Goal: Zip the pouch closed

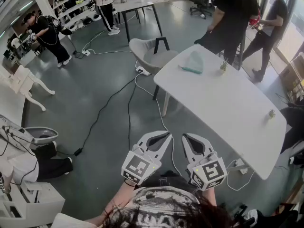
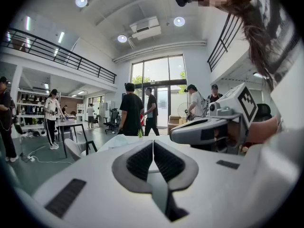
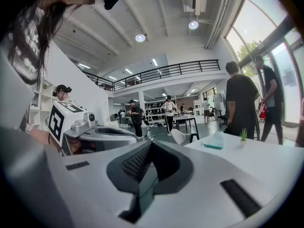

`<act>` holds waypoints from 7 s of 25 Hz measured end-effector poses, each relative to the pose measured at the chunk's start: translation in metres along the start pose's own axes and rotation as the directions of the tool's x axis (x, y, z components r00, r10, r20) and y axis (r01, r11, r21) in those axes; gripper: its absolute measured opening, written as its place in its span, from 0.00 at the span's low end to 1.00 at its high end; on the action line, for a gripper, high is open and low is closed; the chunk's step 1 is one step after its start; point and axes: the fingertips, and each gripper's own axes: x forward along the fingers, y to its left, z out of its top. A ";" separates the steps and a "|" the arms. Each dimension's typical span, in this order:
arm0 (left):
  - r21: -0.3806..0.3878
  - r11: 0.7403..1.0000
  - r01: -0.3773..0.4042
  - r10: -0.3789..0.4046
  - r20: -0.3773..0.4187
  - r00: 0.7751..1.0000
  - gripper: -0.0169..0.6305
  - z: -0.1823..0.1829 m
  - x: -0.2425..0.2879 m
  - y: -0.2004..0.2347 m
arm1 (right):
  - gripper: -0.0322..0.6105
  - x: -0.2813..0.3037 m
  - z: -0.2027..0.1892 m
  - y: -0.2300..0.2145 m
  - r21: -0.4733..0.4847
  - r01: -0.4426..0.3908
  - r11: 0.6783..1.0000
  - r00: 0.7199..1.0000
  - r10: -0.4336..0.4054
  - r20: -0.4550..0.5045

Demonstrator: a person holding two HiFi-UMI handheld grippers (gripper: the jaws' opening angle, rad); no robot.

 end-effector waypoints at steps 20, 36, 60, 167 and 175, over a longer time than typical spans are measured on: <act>-0.023 1.000 0.004 -0.005 -0.046 0.999 0.05 -0.006 0.034 0.005 | 0.05 -0.004 -0.009 -0.046 0.130 0.047 0.990 0.998 -0.052 0.031; -0.009 0.998 0.063 -0.064 -0.045 0.997 0.05 -0.005 0.093 0.139 | 0.05 0.129 0.021 -0.104 0.186 0.084 0.979 0.992 -0.099 0.074; -0.079 0.964 0.256 -0.261 -0.066 0.963 0.05 -0.021 0.163 0.304 | 0.05 0.279 0.049 -0.174 0.239 0.289 0.927 0.957 -0.289 -0.038; -0.159 0.655 0.739 -0.702 -0.489 0.517 0.06 -0.172 0.460 0.308 | 0.07 0.392 -0.148 -0.402 0.274 0.549 0.789 0.747 -0.317 -0.585; -0.136 0.658 0.741 -0.690 -0.502 0.521 0.06 -0.173 0.453 0.306 | 0.06 0.388 -0.152 -0.400 0.341 0.553 0.760 0.752 -0.279 -0.597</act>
